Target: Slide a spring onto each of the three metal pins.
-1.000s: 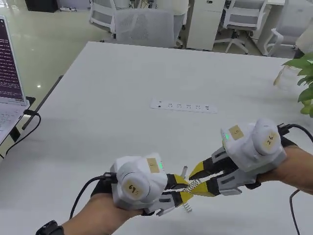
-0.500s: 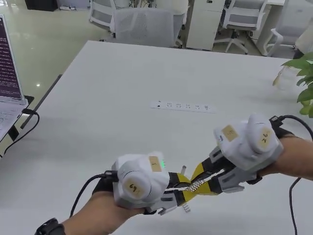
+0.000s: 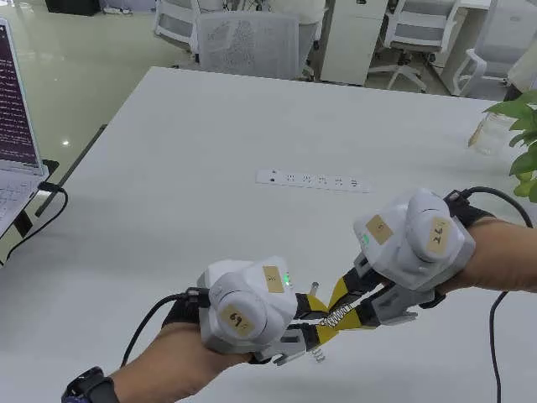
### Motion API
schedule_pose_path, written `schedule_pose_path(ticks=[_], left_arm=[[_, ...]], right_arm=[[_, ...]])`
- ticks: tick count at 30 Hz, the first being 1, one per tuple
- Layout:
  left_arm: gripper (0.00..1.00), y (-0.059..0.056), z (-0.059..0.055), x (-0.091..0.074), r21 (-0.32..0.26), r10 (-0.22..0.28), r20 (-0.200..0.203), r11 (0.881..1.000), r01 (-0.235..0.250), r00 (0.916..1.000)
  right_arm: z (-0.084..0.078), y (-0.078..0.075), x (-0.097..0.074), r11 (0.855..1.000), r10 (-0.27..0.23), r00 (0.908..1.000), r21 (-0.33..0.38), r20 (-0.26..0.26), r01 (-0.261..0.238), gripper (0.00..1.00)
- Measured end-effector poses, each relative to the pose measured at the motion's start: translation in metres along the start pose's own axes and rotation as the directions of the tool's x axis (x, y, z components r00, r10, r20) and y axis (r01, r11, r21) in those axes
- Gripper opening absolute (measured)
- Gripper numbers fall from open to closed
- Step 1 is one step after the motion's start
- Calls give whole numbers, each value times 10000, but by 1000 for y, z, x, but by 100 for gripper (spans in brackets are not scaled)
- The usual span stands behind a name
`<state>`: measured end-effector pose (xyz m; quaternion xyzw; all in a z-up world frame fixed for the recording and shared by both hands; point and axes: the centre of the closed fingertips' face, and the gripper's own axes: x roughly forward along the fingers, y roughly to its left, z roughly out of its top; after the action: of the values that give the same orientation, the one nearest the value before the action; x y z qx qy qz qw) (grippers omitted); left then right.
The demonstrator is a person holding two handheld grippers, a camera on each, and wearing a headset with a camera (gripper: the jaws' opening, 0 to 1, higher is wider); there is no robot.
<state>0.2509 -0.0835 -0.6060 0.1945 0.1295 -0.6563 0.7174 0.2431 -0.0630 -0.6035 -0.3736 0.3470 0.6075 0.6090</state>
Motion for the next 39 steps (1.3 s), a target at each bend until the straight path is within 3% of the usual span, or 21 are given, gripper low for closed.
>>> schedule_pose_path(ticks=[9, 18, 27, 39], left_arm=[[2, -2, -5, 0, -200, 25, 36, 9998, -24, 10000], [2, 1, -11, -6, -375, 261, 21, 9990, -260, 9997], [3, 4, -20, -12, -639, 449, -14, 9969, -449, 9990], [10, 15, -37, -30, -1350, 944, -114, 9863, -951, 9955]], right_arm=[[0, 3, 5, 9999, 104, 9998, -7, -152, -104, 8], [6, -1, 12, 9997, -170, 9999, -194, -4, 170, 8], [12, -3, 19, 9997, -125, 9999, -205, 84, 127, 8], [13, -15, 25, 9998, -193, 9996, -79, 183, 195, 8]])
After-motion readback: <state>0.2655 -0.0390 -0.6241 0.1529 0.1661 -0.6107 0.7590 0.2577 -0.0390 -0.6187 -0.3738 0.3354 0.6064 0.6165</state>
